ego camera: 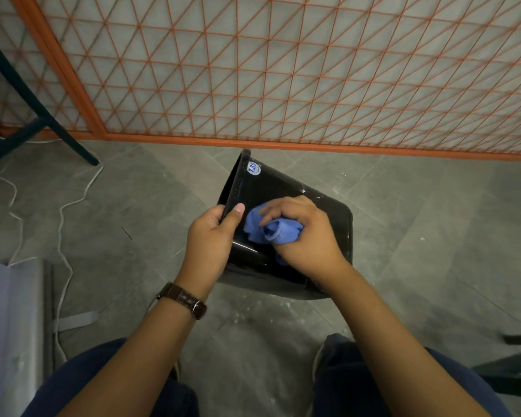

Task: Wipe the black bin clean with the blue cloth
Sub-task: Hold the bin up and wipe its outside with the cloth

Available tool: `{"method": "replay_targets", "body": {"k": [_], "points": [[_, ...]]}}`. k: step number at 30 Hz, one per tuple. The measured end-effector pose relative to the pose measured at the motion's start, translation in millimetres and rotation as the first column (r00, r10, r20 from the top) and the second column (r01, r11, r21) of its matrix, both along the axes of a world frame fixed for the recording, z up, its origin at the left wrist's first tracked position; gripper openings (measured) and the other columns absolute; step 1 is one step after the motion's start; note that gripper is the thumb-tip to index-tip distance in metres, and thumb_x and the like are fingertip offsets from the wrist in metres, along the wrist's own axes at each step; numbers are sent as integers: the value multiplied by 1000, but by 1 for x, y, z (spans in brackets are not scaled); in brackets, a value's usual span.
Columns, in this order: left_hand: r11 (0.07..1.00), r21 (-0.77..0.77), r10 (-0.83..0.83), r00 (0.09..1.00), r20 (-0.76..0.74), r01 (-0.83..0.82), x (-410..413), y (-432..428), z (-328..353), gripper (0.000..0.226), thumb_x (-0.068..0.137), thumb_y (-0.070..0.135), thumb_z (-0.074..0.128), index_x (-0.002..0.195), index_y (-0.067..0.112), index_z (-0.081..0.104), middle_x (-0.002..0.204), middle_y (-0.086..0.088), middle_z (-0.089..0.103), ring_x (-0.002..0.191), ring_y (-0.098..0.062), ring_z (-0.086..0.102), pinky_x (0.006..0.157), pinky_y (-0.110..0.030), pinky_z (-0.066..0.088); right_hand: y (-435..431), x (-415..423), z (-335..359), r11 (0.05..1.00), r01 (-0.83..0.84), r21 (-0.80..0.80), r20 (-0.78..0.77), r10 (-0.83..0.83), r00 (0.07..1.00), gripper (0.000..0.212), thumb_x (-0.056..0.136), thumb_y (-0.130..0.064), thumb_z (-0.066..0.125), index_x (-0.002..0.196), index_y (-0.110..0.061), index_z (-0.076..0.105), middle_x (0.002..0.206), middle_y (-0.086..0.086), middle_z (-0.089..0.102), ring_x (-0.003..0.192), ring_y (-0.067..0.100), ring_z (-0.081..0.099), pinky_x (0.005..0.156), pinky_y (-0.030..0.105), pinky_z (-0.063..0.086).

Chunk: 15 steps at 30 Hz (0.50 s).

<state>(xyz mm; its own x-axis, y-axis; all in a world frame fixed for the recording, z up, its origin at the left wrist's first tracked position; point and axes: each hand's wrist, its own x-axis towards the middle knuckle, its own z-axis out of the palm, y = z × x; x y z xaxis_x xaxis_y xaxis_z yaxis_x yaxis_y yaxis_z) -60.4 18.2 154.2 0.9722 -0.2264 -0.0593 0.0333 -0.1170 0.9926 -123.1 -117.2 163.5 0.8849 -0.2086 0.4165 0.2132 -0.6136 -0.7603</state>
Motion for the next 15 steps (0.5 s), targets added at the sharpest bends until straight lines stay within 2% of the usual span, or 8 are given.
{"method": "replay_targets", "body": {"k": [2,5,6,8,10,11,13,15], "points": [[1000,-18,-25,999,-44,24,2,-2,1,24,89,28,60,81,7,68,76,-18,66,73,-17,57,69,-31,48,-7,-1,-3,996,92,15,13,-92,996,17,67,-22,57,79,-18,68,86,-18,63,88,-2,57,85,32,47],[997,-30,-65,997,-43,64,2,-4,4,34,81,38,61,84,5,67,89,-29,66,76,-20,58,78,-44,51,-6,-3,-7,982,188,-11,68,-187,980,22,69,-23,60,89,-17,67,99,-14,63,99,-4,52,90,23,38],[998,-25,-52,998,-34,51,3,-3,5,30,82,37,61,83,7,68,89,-29,66,76,-20,57,77,-41,51,-3,-4,-9,987,151,-61,73,-147,986,24,70,-22,64,93,-16,67,105,-11,62,104,-4,51,93,21,35],[1000,10,-18,1000,-5,18,5,0,5,23,88,28,60,81,7,68,78,-20,66,72,-13,55,68,-26,47,2,-8,-11,993,21,-117,63,-14,998,25,71,-19,71,95,-13,68,110,-8,62,109,1,53,96,19,33],[999,38,-19,999,32,17,5,4,7,22,89,24,58,72,14,65,63,2,62,60,0,51,57,-11,40,-1,-11,-6,990,-87,-109,40,92,995,18,69,-17,73,87,-13,70,104,-8,65,104,2,56,94,23,37],[999,42,-27,999,42,25,4,5,10,22,90,23,58,69,20,65,59,9,60,58,2,50,56,-9,39,-7,-13,-3,989,-104,-106,24,107,994,15,67,-12,72,81,-13,70,99,-7,66,100,2,57,92,28,41],[999,38,-32,999,33,31,7,9,11,20,89,27,58,71,23,66,65,6,63,63,-4,56,59,-16,45,-25,-15,1,997,-22,-80,-5,21,1000,19,61,-5,66,74,-18,67,90,-10,67,92,4,60,86,40,47],[998,57,-18,999,36,16,10,13,12,27,88,33,58,76,10,66,69,-4,60,64,-14,54,53,-27,41,-42,-17,5,989,149,-6,-21,-149,989,23,63,-11,61,77,-30,63,88,-17,63,90,12,62,83,49,48]]}}
